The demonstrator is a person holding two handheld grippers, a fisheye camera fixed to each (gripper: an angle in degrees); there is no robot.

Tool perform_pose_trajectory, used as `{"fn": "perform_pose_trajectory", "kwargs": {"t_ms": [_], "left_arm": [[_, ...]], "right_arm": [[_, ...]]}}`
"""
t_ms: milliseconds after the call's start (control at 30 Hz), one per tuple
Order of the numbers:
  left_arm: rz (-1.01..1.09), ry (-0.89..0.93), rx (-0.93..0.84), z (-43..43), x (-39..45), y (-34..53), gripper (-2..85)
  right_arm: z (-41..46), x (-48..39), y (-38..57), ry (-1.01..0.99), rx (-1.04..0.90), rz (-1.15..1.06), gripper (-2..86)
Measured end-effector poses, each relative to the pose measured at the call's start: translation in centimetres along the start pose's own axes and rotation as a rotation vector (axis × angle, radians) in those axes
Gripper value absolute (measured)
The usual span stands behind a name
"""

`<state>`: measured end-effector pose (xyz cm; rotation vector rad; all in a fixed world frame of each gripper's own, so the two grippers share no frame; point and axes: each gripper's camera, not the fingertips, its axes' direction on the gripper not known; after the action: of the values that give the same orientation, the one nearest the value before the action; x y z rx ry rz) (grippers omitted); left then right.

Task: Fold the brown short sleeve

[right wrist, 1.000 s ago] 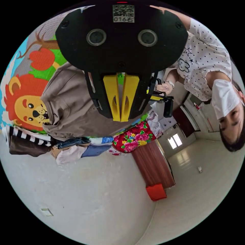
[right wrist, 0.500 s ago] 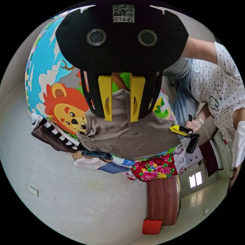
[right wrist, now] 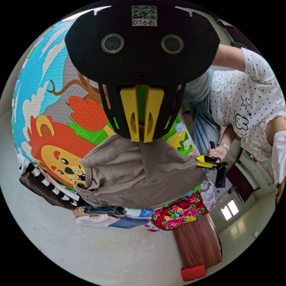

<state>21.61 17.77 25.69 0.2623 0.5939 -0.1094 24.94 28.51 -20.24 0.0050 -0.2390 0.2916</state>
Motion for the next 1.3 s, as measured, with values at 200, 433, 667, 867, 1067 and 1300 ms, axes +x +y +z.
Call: {"fn": "perform_pose_trajectory", "kwargs": {"t_ms": [200,433,667,867,1067,1300], "left_arm": [[0.000,-0.011,0.022,-1.2,-0.1,0.1,-0.5],[-0.049,-0.038,-0.060,-2.0,-0.8,-0.3,2.7],[-0.136,0.020,0.020,-3.2,-2.3,-2.4,6.1],[-0.156,0.009,0.015,-2.7,-1.8,-3.8,6.2],[-0.174,-0.058,-0.004,-3.6,-1.5,-3.9,5.4],[-0.180,-0.067,-0.003,-3.2,-1.5,-4.8,4.7]], "right_arm": [[-0.2,1.0,-1.6,0.053,0.044,0.069,0.0],[-1.0,1.1,-2.8,0.122,0.079,0.071,1.2],[-0.2,0.5,-7.5,-0.018,0.232,0.033,9.4],[5.5,0.6,-14.2,-0.041,0.090,0.079,9.3],[11.2,-0.9,-19.5,0.060,-0.119,-0.010,7.3],[13.6,-2.2,-21.6,0.197,-0.194,-0.059,2.1]]}}
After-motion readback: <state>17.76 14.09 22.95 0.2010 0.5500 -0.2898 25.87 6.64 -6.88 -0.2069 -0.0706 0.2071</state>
